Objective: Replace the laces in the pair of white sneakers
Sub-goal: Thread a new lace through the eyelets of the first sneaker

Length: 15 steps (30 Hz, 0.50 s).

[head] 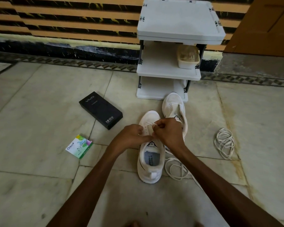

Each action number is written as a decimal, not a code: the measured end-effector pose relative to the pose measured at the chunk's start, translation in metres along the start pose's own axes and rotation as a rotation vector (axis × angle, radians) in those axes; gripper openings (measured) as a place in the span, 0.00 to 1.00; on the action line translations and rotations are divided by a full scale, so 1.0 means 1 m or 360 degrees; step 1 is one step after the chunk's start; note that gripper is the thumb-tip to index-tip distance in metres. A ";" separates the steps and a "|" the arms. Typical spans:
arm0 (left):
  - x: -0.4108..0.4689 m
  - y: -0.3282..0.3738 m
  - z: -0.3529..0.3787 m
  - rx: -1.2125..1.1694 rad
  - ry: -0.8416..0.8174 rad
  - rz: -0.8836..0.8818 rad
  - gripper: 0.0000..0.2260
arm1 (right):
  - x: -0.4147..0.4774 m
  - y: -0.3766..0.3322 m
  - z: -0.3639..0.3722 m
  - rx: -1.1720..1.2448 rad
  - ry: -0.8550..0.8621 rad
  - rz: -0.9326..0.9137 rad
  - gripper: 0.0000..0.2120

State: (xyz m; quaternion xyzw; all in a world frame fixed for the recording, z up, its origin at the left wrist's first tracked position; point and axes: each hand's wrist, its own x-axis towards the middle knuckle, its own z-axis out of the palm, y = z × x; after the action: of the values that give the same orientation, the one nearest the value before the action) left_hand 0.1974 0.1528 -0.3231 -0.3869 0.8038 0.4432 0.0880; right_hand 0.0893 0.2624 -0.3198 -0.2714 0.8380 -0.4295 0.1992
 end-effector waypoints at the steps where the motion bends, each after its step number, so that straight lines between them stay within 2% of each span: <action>1: 0.002 0.002 0.003 0.0007 0.0025 -0.0006 0.23 | 0.002 0.000 0.004 -0.0064 0.0033 -0.0031 0.05; 4: 0.006 0.006 0.005 0.0103 0.0067 -0.0006 0.17 | 0.006 -0.003 0.015 -0.0225 0.0142 -0.0086 0.06; 7: 0.011 0.006 0.008 0.0176 0.0101 0.0001 0.23 | 0.011 -0.004 0.022 -0.0352 0.0151 -0.0082 0.06; 10: 0.009 0.000 0.011 0.0218 0.0240 0.0063 0.25 | 0.013 -0.004 0.029 -0.0421 0.0132 -0.0055 0.07; 13: 0.006 -0.009 0.011 0.0025 0.0381 0.0122 0.18 | 0.011 0.000 0.035 -0.0426 0.0157 0.0007 0.07; 15: 0.008 -0.015 0.009 -0.0162 0.0369 0.0102 0.16 | 0.010 0.003 0.037 -0.0435 0.0165 0.0001 0.09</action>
State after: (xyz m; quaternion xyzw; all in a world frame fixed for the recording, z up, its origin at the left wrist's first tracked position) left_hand 0.2008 0.1508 -0.3415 -0.4137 0.7970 0.4382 -0.0395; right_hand 0.1017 0.2345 -0.3436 -0.2732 0.8978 -0.3248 0.1170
